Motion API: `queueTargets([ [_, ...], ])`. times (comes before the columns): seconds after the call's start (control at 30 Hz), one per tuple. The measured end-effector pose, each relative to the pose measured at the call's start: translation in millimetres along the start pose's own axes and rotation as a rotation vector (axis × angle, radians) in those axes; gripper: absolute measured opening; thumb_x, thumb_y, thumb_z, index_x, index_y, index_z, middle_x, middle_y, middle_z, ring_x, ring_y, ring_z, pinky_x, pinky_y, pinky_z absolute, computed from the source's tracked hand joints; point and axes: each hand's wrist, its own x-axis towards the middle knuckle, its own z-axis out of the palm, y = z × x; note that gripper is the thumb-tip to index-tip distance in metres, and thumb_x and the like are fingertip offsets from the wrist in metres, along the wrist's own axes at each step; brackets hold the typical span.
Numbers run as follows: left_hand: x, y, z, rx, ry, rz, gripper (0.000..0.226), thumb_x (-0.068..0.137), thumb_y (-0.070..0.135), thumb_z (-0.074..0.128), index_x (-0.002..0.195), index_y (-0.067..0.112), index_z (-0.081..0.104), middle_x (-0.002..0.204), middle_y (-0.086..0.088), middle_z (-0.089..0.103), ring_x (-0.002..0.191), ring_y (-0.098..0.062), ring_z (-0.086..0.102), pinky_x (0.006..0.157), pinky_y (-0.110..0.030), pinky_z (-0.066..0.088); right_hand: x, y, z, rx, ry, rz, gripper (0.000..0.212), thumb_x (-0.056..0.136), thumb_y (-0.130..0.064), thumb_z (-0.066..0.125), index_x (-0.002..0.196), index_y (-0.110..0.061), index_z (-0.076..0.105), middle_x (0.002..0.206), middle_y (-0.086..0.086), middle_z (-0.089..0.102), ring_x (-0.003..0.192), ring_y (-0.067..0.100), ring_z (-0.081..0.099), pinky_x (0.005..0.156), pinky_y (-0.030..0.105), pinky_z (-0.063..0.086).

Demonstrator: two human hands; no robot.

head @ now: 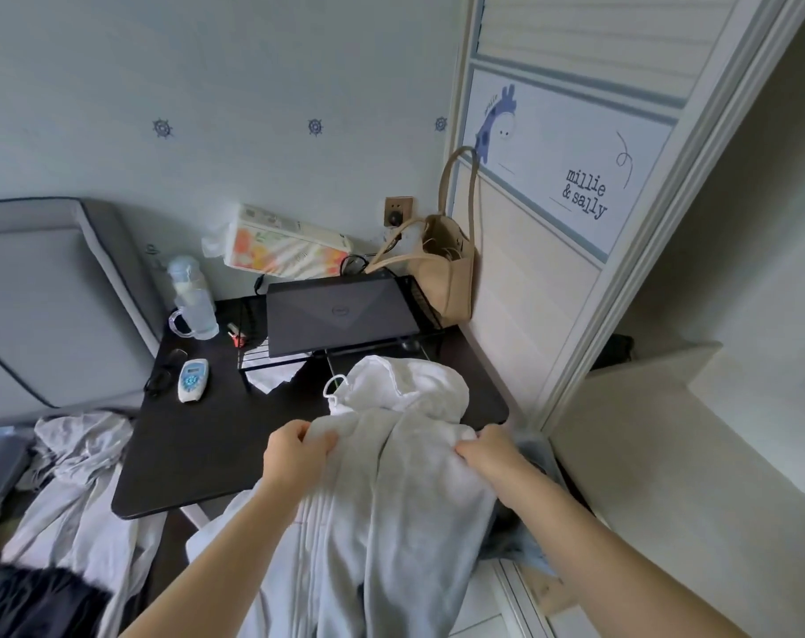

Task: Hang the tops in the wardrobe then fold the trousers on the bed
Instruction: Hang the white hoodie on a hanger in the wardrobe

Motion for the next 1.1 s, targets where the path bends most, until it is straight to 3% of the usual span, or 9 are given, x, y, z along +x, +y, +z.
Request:
queueTargets([
  [0.13,-30,18,-22,-0.270,-0.112,0.015,0.047,0.080,0.044,0.073,0.083,-0.001,0.064,0.067,-0.005,0.059,0.062,-0.018,0.054,0.055,-0.032,0.046,-30,-13,-10,0.243,-0.072,-0.263,0.016,0.088,-0.015,0.056,0.078,-0.006,0.047,0.076,0.009,0.044,0.071,0.021,0.043,0.065,0.031,0.030],
  [0.23,-55,33,-46,-0.426,-0.302,-0.071,0.049,0.074,0.046,0.079,0.094,0.001,0.072,0.089,-0.017,0.074,0.082,-0.036,0.071,0.076,-0.046,0.058,-68,-4,-23,0.521,-0.281,-0.426,0.027,0.076,-0.021,0.066,0.088,0.003,0.059,0.084,0.012,0.058,0.081,0.024,0.056,0.074,0.034,0.040],
  [0.33,-86,34,-61,-0.396,-0.524,-0.071,0.047,0.067,0.034,0.080,0.101,0.003,0.072,0.102,-0.023,0.072,0.092,-0.040,0.070,0.078,-0.046,0.057,-94,33,-37,0.797,-0.533,-0.230,0.025,0.077,-0.031,0.062,0.068,-0.007,0.066,0.072,0.009,0.062,0.069,0.021,0.060,0.065,0.028,0.045],
  [0.4,-108,28,-65,-0.304,-0.654,-0.055,0.047,0.067,0.030,0.076,0.103,0.000,0.071,0.104,-0.025,0.071,0.092,-0.038,0.070,0.079,-0.040,0.056,-99,63,-41,0.826,-0.602,0.078,0.059,0.088,-0.057,0.045,0.063,-0.006,0.061,0.063,0.011,0.058,0.056,0.024,0.054,0.056,0.030,0.043],
  [0.53,-144,14,-68,-0.111,-0.822,-0.074,0.055,0.059,0.029,0.075,0.094,-0.012,0.062,0.092,-0.022,0.064,0.087,-0.032,0.061,0.081,-0.039,0.047,-91,90,-32,0.545,-0.448,0.332,0.077,0.087,-0.073,0.036,0.103,-0.002,0.062,0.084,0.018,0.072,0.072,0.031,0.069,0.060,0.034,0.054],
  [0.67,-167,3,-78,-0.101,-0.967,-0.155,0.027,0.056,0.023,0.077,0.075,0.006,0.070,0.080,-0.011,0.066,0.076,-0.021,0.064,0.069,-0.026,0.049,-81,59,-6,0.431,-0.247,0.198,0.070,0.085,-0.069,0.047,0.119,-0.009,0.057,0.104,0.014,0.068,0.097,0.032,0.063,0.089,0.043,0.051],
  [0.8,-187,-7,-86,-0.093,-1.053,-0.206,0.008,0.071,0.028,0.075,0.075,0.024,0.080,0.084,0.007,0.076,0.082,-0.005,0.071,0.071,-0.015,0.052,-80,20,17,0.381,-0.157,0.097,0.079,0.085,-0.069,0.046,0.144,-0.016,0.031,0.130,0.011,0.055,0.112,0.030,0.056,0.087,0.040,0.046],
  [0.9,-193,-8,-88,-0.046,-1.045,-0.245,0.037,0.067,0.047,0.072,0.089,0.017,0.079,0.101,0.000,0.075,0.096,-0.011,0.070,0.082,-0.019,0.051,-78,4,31,0.263,-0.048,0.086,0.092,0.082,-0.070,0.050,0.148,-0.014,0.018,0.143,0.013,0.040,0.124,0.033,0.046,0.094,0.043,0.044],
  [1.1,-189,-15,-62,0.324,-0.990,-0.170,0.034,0.082,0.047,0.064,0.050,0.035,0.062,0.054,0.027,0.051,0.054,0.010,0.050,0.059,-0.005,0.036,-78,-34,55,-0.358,0.220,-0.273,0.089,0.078,-0.075,0.045,0.137,-0.010,0.036,0.139,0.013,0.036,0.127,0.035,0.036,0.100,0.046,0.036],
])
